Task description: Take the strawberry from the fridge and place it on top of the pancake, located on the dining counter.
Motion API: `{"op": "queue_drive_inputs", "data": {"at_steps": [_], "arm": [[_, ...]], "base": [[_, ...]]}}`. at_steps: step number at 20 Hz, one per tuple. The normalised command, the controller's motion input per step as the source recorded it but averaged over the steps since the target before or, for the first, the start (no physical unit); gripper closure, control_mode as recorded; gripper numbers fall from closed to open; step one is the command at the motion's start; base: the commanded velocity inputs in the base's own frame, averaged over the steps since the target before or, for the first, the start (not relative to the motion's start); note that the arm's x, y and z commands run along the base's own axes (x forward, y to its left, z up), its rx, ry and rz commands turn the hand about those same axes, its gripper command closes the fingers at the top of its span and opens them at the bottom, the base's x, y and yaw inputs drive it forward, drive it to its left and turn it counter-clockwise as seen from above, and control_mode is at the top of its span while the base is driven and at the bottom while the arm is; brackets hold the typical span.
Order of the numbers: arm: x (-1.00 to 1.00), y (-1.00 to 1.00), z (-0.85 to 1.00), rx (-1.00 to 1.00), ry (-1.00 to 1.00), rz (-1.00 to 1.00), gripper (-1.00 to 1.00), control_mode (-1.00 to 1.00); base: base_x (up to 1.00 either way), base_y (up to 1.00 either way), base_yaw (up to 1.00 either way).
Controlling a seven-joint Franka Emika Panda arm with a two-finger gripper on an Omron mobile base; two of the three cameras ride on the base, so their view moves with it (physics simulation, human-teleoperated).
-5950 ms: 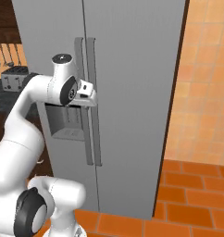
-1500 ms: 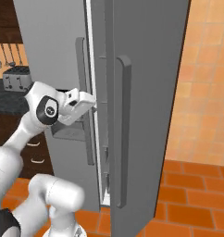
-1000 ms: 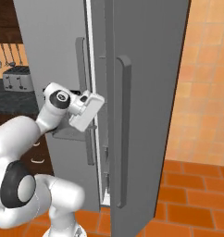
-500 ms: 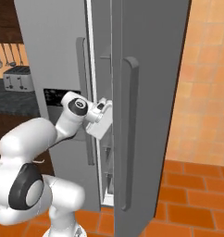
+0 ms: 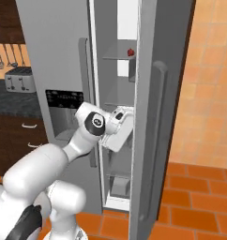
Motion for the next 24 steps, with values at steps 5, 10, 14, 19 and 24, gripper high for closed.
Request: {"op": "queue_drive_inputs", "data": {"at_steps": [5, 10, 14, 19, 24], "arm": [[0.01, -0.65, 0.08, 0.15, 0.02, 0.0, -1.0, -1.0], [0.0, -0.13, 0.15, 0.11, 0.0, 0.0, -1.0, -1.0], [0.0, 0.52, 0.34, 0.01, 0.0, 0.0, -1.0, -1.0], [-0.06, 0.99, 0.09, 0.21, 0.0, 0.01, -1.0, -1.0], [0.0, 0.99, 0.02, 0.49, 0.01, -0.02, -1.0, -1.0]], "base": [[0.0, 0.0, 0.0], [0.0, 0.0, 0.0], [0.0, 0.0, 0.0], [0.0, 0.0, 0.0], [0.0, 0.0, 0.0]]}}
